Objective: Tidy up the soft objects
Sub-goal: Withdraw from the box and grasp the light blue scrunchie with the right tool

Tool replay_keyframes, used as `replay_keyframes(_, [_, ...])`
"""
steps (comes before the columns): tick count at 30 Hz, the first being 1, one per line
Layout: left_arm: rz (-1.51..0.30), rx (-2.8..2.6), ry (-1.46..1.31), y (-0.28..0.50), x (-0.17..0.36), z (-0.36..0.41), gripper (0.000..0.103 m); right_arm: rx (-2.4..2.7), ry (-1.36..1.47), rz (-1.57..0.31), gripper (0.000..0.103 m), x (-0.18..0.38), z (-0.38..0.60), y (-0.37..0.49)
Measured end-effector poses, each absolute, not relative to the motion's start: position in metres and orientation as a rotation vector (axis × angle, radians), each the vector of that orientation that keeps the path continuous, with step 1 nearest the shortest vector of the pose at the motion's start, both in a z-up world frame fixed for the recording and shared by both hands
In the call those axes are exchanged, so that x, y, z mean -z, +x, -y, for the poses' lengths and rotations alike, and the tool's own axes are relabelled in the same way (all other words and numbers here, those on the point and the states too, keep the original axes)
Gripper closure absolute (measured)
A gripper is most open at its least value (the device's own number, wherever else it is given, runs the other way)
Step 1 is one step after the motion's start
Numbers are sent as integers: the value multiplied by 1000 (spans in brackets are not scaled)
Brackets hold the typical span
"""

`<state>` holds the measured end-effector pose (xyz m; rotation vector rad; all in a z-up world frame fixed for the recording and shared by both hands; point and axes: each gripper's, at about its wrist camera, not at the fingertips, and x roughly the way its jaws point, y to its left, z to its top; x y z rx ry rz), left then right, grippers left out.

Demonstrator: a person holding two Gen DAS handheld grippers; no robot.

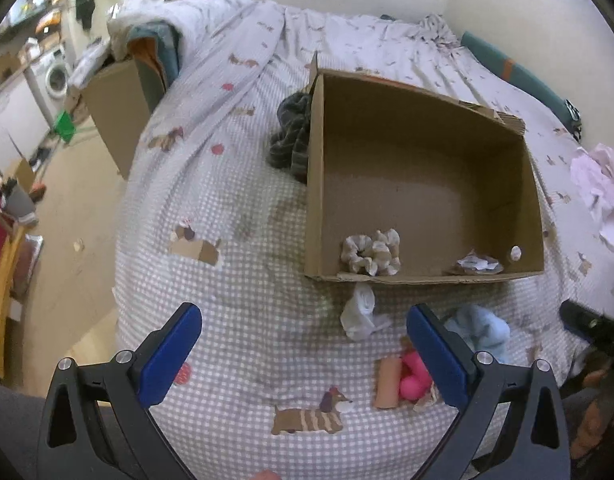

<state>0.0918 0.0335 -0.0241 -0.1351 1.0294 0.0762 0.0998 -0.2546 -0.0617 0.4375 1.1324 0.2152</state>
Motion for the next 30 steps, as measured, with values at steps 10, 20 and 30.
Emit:
replay_keyframes(10, [-1082,-125,-174,103,37,-38,1,-250,349,-1398,16,120,209,117])
replay_keyframes(20, [-1121,-168,-251,109,51,-60,1,-262,138,-1433,65,138,165,122])
replay_keyframes(30, [-1163,-139,-254,114,65,-51,1,-243,323,-1294,71,103,218,111])
